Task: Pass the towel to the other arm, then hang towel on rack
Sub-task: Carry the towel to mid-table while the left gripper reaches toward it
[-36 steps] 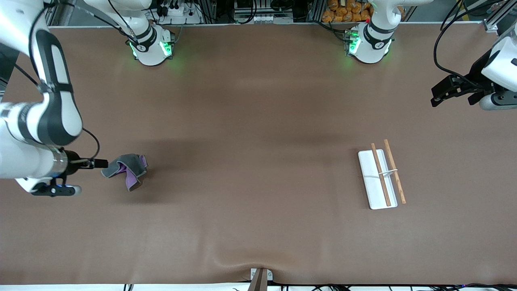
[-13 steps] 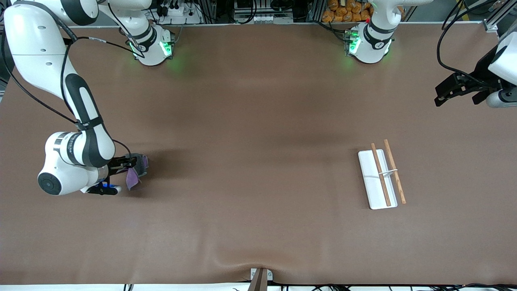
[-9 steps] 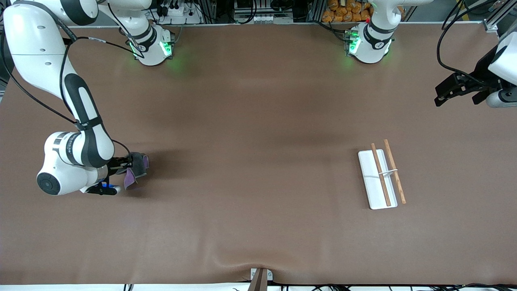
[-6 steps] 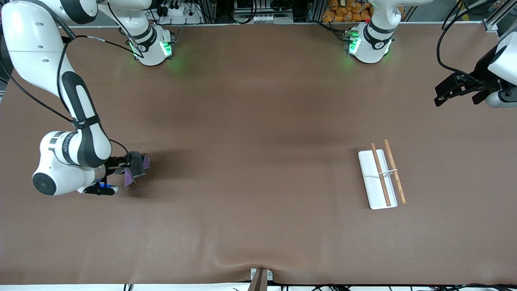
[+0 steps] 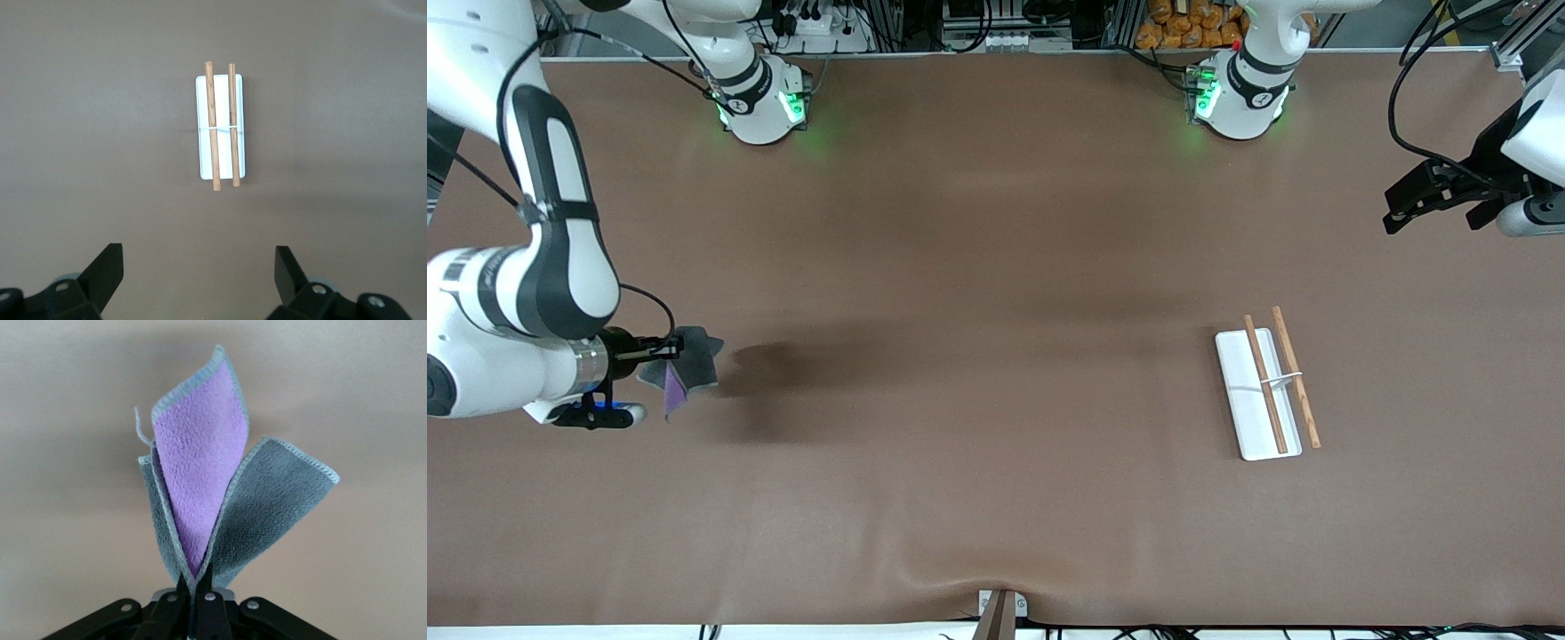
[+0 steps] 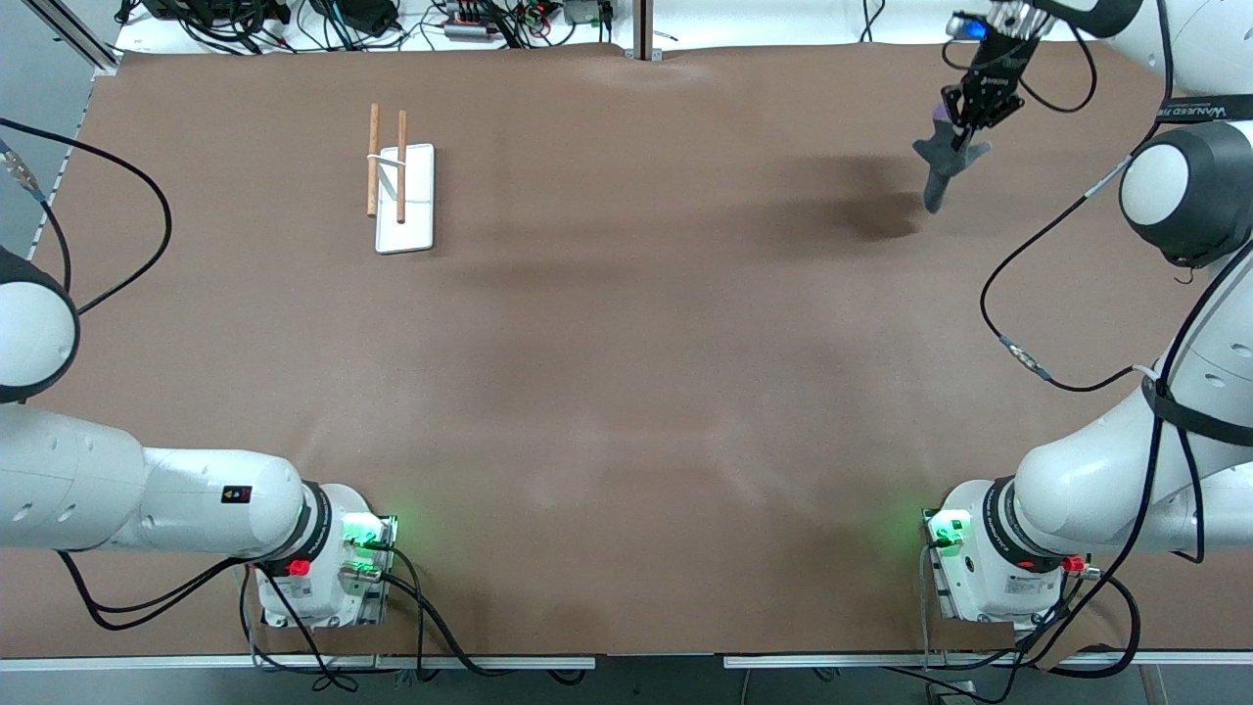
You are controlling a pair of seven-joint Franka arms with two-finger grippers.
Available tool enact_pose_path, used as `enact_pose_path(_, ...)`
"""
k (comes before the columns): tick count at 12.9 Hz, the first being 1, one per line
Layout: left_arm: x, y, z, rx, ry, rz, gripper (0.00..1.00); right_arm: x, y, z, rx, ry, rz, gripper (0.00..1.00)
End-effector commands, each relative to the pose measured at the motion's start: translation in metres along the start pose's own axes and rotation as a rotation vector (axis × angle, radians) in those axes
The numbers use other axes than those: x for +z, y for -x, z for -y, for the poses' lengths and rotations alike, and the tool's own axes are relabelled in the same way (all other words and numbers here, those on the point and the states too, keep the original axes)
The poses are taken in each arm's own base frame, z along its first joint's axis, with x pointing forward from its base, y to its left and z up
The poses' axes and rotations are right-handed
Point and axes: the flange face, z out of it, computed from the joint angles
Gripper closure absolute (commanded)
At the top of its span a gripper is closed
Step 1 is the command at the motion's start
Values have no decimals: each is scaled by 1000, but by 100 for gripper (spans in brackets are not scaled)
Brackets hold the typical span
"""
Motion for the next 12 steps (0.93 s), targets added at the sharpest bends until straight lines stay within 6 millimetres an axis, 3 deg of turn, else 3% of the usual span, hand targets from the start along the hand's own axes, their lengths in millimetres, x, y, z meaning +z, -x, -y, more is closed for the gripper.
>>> enact_pose_path(1, -6, 0, 1, 18, 4, -13, 0, -13, 11, 53, 45, 12, 16, 100)
enact_pose_path(4, -6, 0, 0, 20, 4, -13, 0, -27, 33, 119, -44, -10, -10, 100)
enact_pose_path(7, -5, 0, -3, 25, 5, -12, 0, -43, 56, 199, -184, -10, -58, 100)
enact_pose_path(9, -4, 0, -5, 19, 7, -11, 0, -38, 75, 255, -283, 5, -85, 100)
enact_pose_path(12, 6, -8, -17, 24, 21, -16, 0, -37, 121, 363, -461, 3, -194, 100)
